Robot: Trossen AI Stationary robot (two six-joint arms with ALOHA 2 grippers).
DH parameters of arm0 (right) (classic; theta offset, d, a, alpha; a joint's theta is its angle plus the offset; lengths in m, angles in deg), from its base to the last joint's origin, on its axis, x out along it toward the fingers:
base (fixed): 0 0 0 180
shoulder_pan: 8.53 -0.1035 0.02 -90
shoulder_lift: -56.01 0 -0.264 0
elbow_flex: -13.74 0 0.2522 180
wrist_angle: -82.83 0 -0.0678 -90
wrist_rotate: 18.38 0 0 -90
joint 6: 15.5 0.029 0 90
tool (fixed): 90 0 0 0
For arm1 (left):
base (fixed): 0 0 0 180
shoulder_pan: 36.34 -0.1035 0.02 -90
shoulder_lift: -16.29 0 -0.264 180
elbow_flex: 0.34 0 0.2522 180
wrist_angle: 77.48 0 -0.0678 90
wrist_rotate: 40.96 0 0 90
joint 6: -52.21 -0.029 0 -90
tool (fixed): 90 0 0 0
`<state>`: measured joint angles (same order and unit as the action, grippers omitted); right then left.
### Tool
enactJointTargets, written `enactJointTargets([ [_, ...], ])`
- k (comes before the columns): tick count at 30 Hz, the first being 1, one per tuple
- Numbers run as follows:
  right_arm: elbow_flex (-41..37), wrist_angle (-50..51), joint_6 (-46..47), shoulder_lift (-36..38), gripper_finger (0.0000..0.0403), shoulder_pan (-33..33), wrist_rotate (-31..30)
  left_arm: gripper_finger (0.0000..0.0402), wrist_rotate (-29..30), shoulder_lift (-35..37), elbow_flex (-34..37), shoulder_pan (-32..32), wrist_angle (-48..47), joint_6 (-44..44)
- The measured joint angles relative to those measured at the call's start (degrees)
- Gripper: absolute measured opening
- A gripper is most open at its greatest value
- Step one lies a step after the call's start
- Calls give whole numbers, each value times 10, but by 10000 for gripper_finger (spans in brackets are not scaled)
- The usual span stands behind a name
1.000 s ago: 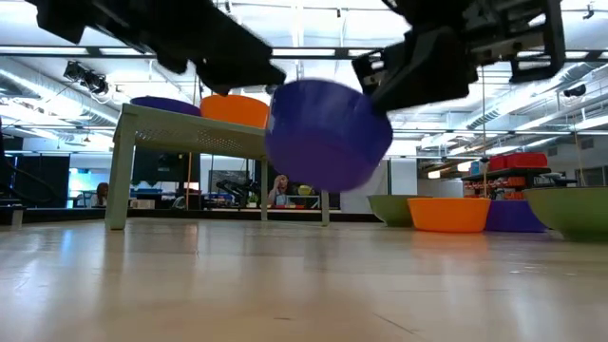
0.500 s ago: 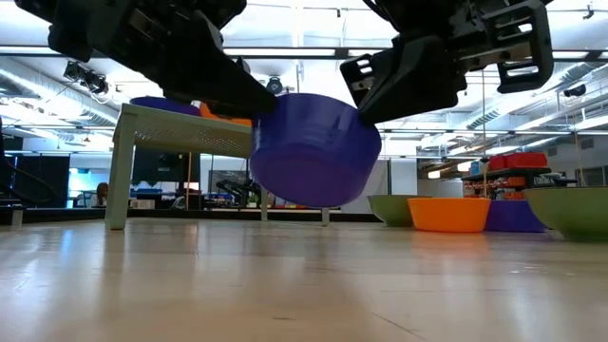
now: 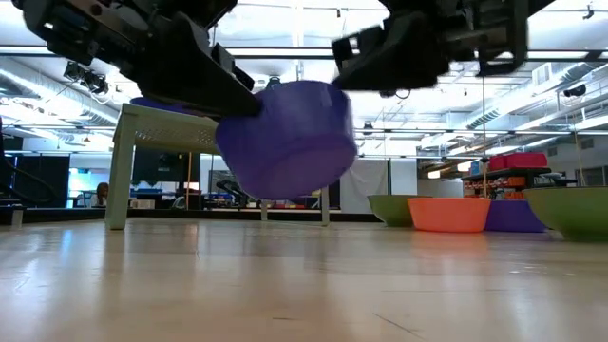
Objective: Pick & Place Mini bowls
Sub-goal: Stack the blue bowl on the blue bowl on the shelf
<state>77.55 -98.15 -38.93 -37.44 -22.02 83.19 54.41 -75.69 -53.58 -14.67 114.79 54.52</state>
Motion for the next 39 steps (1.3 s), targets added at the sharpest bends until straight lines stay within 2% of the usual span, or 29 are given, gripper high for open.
enactJointTargets([
  [4, 1, -39, -6, 23, 64, -9, 0, 6, 17, 0, -25, 18, -24, -3],
  [7, 1, -7, 6, 57, 87, -16, -1, 7, 32, 7, -82, 44, -122, 0],
  [9, 2, 22, 19, 81, 97, -20, 0, 6, 66, 14, -142, 66, -240, 1],
  [12, -5, 76, 41, 101, 104, -24, -1, 5, 153, 17, -254, 101, -439, 16],
  [16, -43, 66, 61, 108, 102, -26, -2, 6, 244, 17, -413, 127, -693, 79],
  [21, -136, -66, 65, 101, 93, -26, -2, 5, 339, 18, -574, 114, -987, 181],
  [24, -191, -186, 65, 100, 87, -25, -28, 7, 386, 20, -629, 82, -1138, 255],
  [26, -216, -249, 65, 100, 84, -25, -52, 6, 407, 37, -631, 56, -1159, 277],
  [28, -233, -295, 65, 100, 81, -25, -66, 5, 404, 78, -604, 26, -1129, 241],
  [34, -239, -311, 65, 100, 75, -25, -66, 6, 400, 220, -479, -85, -1128, 264],
  [36, -239, -312, 65, 100, 75, -25, -66, 5, 399, 274, -430, -116, -1093, 262],
  [39, -239, -317, 60, 100, 75, -23, -66, 5, 359, 346, -355, -148, -1005, 231],
])
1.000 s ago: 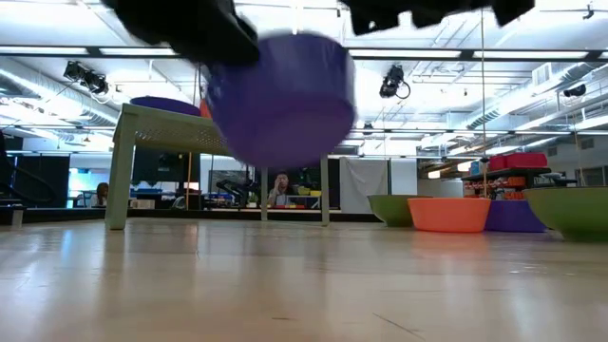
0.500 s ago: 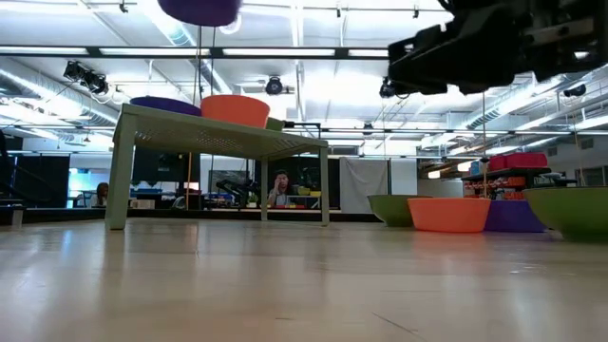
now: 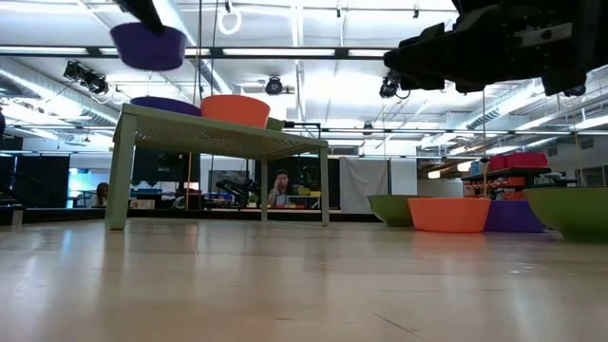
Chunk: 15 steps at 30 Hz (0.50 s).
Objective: Pick & Place Mini bowls
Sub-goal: Stack the blue bowl on the blue bowl on the shelf
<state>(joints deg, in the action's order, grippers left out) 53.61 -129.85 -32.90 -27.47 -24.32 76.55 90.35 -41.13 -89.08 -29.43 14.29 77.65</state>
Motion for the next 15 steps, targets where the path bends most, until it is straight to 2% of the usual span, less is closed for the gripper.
enactJointTargets([
  [6, 0, -19, 0, 0, 75, 12, 0, 8, -49, 73, 118, -51, 145, -67],
  [10, 0, -20, 0, 0, 75, 18, 0, 5, -88, 69, 160, -94, 190, -105],
  [15, 0, -20, 6, 0, 75, 21, 0, 14, -144, 50, 174, -147, 217, -126],
])
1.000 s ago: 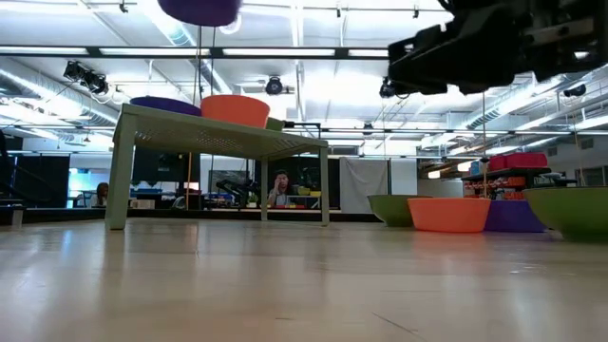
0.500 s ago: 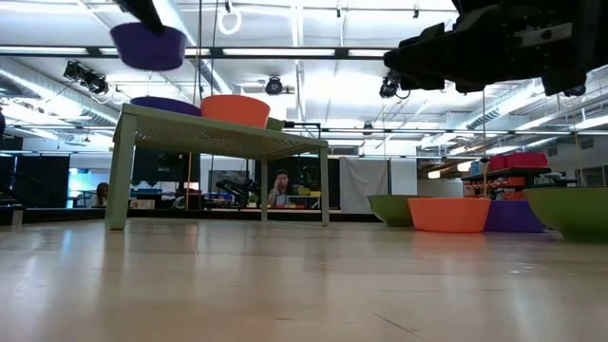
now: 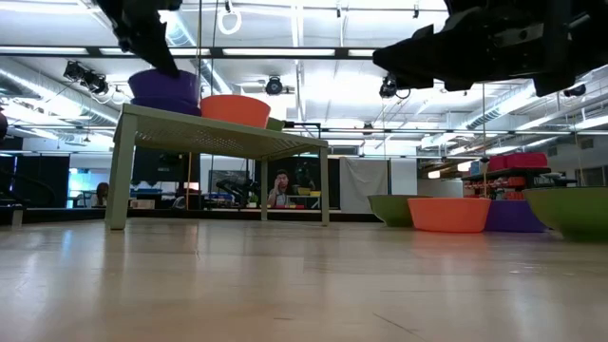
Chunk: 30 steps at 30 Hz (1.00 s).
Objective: Pick & Place Mini bowls
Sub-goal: Stack the blue bowl on the blue bowl on the shelf, then stack the green bowl on the green bowl on the shelf
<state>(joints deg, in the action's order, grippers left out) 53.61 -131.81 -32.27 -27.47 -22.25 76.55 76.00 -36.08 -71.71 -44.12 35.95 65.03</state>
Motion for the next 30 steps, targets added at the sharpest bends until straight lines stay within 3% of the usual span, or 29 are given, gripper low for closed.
enactJointTargets([
  [8, 0, 6, 0, 0, 75, 0, 0, 13, -49, -31, -1, -51, 6, 0],
  [18, 0, 10, 0, 0, 75, 0, 0, 43, -80, -76, -1, -59, 4, 0],
  [24, 0, 10, 0, 0, 75, 0, 0, 94, -82, -76, -8, -59, -20, 7],
  [30, 0, 10, 0, 0, 75, 0, 0, 163, -82, -75, -63, -59, -81, 16],
])
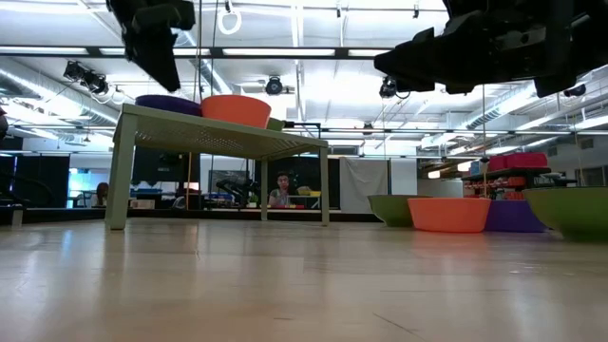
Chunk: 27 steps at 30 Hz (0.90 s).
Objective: Pick & Place Mini bowls
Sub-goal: Stack the green bowl on the green bowl on the shelf
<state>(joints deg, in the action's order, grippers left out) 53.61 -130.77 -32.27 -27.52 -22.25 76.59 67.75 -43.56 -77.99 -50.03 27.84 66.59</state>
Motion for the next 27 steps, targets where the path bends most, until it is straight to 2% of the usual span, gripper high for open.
enactJointTargets([
  [6, 0, 15, 0, 0, 75, 0, 0, 193, -9, 4, -69, 9, -61, 27],
  [10, 0, 42, 3, 0, 75, 0, -8, 190, 5, 25, -61, 54, -59, 55],
  [12, 0, 53, 28, 0, 75, 0, -59, 184, 29, 42, -35, 93, -48, 80],
  [16, 0, 106, 100, 9, 75, 1, -230, 176, 94, 79, 50, 186, 16, 145],
  [18, 10, 185, 125, 32, 75, 1, -280, 175, 101, 93, 97, 237, 75, 174],
  [21, 61, 367, 187, 81, 77, 0, -322, 175, 101, 99, 165, 317, 199, 198],
  [25, 159, 622, 283, 120, 94, 0, -329, 174, 114, 86, 243, 410, 397, 188],
  [27, 211, 739, 332, 123, 108, 4, -311, 174, 123, 76, 272, 446, 464, 177],
])
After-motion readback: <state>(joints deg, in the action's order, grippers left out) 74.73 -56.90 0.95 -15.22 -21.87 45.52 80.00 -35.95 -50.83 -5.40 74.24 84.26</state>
